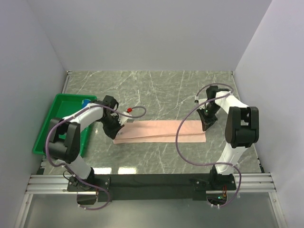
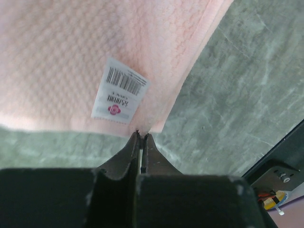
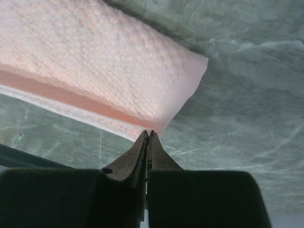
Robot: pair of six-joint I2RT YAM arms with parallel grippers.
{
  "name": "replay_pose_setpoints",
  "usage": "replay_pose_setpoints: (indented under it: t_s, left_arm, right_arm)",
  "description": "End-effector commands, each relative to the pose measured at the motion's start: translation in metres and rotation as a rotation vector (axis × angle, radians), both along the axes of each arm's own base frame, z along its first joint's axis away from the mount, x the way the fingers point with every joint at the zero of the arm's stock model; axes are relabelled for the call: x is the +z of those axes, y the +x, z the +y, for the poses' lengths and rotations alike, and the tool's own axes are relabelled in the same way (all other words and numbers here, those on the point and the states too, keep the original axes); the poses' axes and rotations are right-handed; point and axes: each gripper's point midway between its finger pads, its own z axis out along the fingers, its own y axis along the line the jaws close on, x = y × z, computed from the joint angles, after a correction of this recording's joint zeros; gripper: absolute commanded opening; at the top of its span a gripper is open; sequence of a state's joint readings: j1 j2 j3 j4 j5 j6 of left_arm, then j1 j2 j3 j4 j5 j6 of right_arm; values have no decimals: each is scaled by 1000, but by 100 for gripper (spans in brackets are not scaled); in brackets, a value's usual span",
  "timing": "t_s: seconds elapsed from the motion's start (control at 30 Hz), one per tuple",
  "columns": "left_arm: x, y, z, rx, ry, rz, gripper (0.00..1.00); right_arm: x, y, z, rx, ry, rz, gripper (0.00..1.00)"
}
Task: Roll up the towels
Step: Fold the towel
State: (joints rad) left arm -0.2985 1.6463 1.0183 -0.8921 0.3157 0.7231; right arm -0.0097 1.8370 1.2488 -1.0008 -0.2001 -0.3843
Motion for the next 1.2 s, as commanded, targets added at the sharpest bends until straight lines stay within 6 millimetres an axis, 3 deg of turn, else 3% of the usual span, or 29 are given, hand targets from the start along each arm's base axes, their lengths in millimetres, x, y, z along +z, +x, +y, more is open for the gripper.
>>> replay_pose_setpoints:
  t_s: [0.0,0.27,0.6,0.87,1.17]
  left_arm:
    - [28,2,5,-29,-3,-57,1]
    - [22,-13,6,-39,-14,-22,1]
    - [-2,-13,6,-17,5,24,1]
    - [-11,-16,1,-18,7,50,1]
    - [-9,-22,4,-40,14,48,1]
  right_arm:
    - [30,4,-5,10,-9,-66,0]
    - [14,-17,-7,27,-16,-17,0]
    - [-9,-23,-9,25,-27,27,0]
    - [-9,-19,-9,22,-28,19,0]
    - [1,-20,-7,36,-12,14,0]
